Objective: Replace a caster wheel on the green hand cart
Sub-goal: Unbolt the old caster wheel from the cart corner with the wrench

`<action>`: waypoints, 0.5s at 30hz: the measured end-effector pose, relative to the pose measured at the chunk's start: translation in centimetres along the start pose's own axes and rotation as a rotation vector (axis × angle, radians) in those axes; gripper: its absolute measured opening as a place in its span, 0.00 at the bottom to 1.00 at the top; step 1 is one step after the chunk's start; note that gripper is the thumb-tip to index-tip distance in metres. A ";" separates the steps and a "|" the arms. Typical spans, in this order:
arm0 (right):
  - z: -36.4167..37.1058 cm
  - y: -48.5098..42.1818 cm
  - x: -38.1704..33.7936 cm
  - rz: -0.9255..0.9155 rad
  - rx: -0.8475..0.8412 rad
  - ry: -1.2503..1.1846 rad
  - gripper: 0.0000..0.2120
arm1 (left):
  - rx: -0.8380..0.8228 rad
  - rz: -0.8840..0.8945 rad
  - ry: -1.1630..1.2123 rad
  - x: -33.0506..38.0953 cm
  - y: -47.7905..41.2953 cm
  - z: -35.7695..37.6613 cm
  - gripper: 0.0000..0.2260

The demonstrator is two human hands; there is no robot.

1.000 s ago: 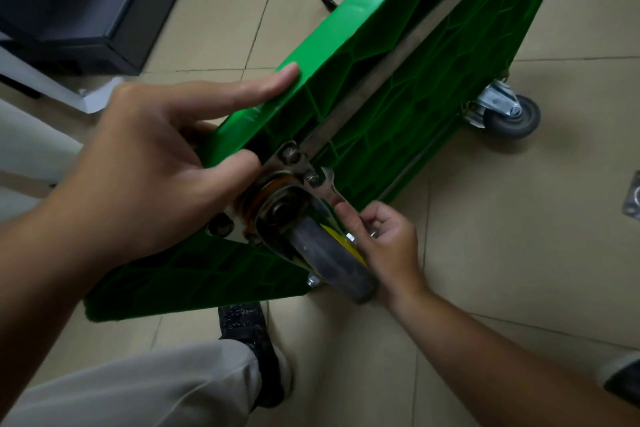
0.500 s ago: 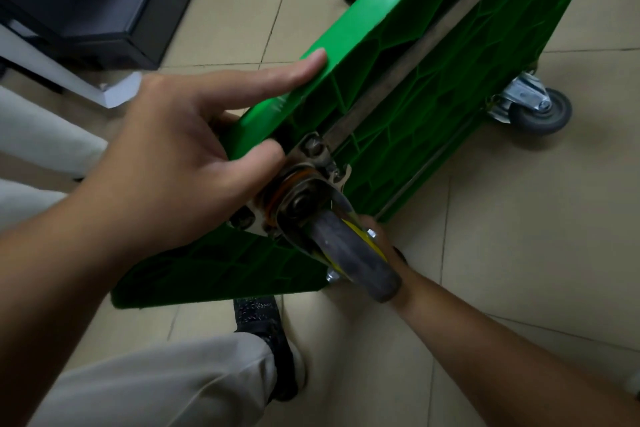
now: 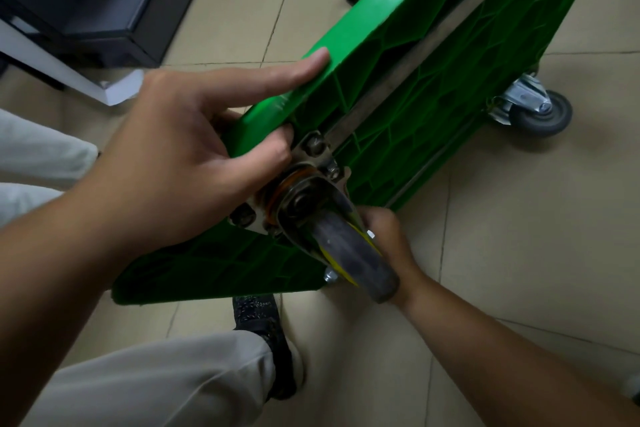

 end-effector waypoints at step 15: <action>-6.9 -1.2 -4.0 -0.216 0.161 0.352 0.37 | -0.002 0.043 -0.031 0.5 0.1 0.2 0.22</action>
Point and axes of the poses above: each hand's wrist, its own y-axis away from the middle knuckle, its own z-axis out of the palm, x = y × z, the point moved 9 cm from there along -y, towards the middle knuckle, and after that the axes turned 8 degrees about -x, right-handed, at the moved point
